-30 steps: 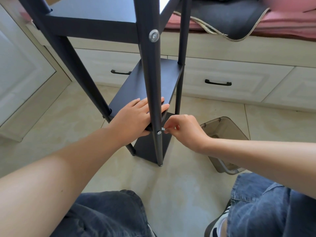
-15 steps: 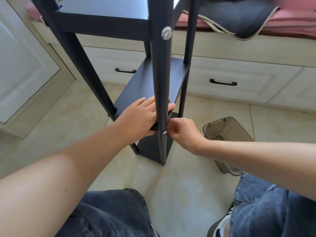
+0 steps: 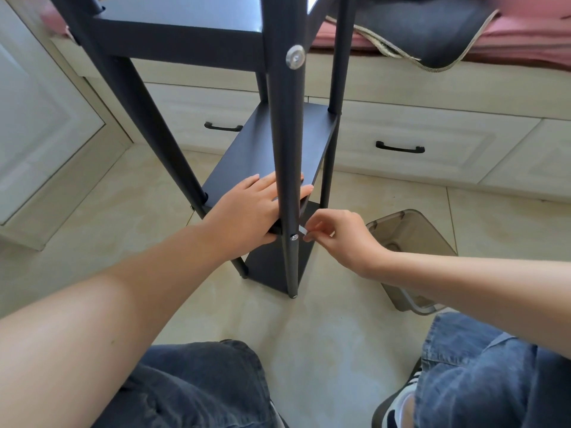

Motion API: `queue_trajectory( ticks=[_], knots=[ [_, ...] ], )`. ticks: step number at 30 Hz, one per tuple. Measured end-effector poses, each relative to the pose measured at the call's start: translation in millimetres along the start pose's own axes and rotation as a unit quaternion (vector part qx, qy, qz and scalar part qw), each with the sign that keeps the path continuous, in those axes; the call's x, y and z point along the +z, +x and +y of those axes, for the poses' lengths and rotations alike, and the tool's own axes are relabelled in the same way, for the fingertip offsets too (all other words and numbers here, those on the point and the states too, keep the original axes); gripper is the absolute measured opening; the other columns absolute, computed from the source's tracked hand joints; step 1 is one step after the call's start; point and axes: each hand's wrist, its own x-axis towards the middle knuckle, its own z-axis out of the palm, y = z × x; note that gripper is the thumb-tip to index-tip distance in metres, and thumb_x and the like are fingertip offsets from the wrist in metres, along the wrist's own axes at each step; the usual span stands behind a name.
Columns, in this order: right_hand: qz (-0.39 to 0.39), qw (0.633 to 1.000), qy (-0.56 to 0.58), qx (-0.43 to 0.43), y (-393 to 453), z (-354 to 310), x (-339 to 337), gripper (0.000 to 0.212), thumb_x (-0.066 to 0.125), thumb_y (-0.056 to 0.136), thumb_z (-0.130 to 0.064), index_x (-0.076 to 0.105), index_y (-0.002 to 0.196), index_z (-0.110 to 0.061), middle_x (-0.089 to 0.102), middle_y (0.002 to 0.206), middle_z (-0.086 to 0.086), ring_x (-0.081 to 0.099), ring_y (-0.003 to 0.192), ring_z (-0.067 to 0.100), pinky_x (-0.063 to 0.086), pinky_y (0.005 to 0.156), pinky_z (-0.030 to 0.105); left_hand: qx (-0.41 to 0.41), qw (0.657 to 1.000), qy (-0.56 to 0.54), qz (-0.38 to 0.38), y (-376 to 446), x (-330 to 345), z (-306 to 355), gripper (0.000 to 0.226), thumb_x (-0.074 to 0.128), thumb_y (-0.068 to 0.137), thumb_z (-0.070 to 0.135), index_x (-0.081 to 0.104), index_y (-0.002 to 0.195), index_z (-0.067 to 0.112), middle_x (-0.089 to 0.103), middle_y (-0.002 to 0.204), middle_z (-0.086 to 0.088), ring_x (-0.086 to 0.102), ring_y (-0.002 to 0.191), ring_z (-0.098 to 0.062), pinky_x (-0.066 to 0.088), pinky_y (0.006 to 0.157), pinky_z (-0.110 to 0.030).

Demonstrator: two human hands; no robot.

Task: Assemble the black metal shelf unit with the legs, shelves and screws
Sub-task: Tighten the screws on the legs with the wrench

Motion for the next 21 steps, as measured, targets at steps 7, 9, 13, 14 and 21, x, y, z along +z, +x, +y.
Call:
queue_trajectory(
  ticks=[7, 9, 13, 14, 21],
  knots=[
    [0.026, 0.999, -0.031, -0.021, 3, 4, -17, 0.015, 0.061, 0.094, -0.004, 0.069, 0.093, -0.018, 0.073, 0.085, -0.004, 0.056, 0.070, -0.007, 0.038, 0.064, 0.004, 0.002, 1.000, -0.005, 0.000, 0, 0, 1, 0.085, 0.086, 0.077, 0.024, 0.044, 0.150, 0.015, 0.047, 0.154, -0.011, 0.047, 0.139, -0.036, 0.045, 0.108, -0.055],
    [0.025, 0.999, -0.029, -0.021, 3, 2, -16, 0.015, 0.061, 0.094, -0.005, 0.069, 0.094, -0.017, 0.073, 0.086, -0.004, 0.057, 0.071, -0.005, 0.039, 0.066, 0.006, 0.003, 1.000, -0.005, -0.001, 0, 1, 1, 0.085, 0.087, 0.077, 0.023, 0.044, 0.150, 0.015, 0.047, 0.154, -0.011, 0.047, 0.139, -0.037, 0.045, 0.108, -0.055],
    [0.019, 0.999, -0.017, -0.027, 2, -3, -11, 0.014, 0.060, 0.094, -0.005, 0.070, 0.097, -0.015, 0.073, 0.086, -0.004, 0.058, 0.074, -0.003, 0.041, 0.068, 0.007, -0.001, 1.000, -0.008, -0.006, 0, 3, 0, 0.086, 0.085, 0.079, 0.025, 0.040, 0.152, 0.017, 0.043, 0.156, -0.009, 0.044, 0.142, -0.035, 0.040, 0.111, -0.054],
    [0.021, 0.999, -0.009, -0.029, 2, -5, -10, 0.014, 0.061, 0.094, -0.005, 0.070, 0.097, -0.015, 0.072, 0.085, -0.004, 0.059, 0.074, -0.003, 0.041, 0.069, 0.006, -0.002, 1.000, -0.009, -0.007, 0, 3, -1, 0.087, 0.085, 0.079, 0.025, 0.040, 0.153, 0.018, 0.043, 0.157, -0.009, 0.043, 0.142, -0.035, 0.040, 0.111, -0.054],
    [0.027, 0.999, 0.004, -0.030, 6, -8, -8, 0.013, 0.062, 0.094, -0.005, 0.070, 0.096, -0.015, 0.070, 0.082, -0.007, 0.059, 0.074, -0.004, 0.042, 0.066, 0.002, 0.000, 1.000, -0.007, -0.007, 0, 3, -1, 0.088, 0.086, 0.078, 0.025, 0.040, 0.152, 0.018, 0.043, 0.156, -0.010, 0.044, 0.141, -0.036, 0.040, 0.111, -0.054]
  ],
)
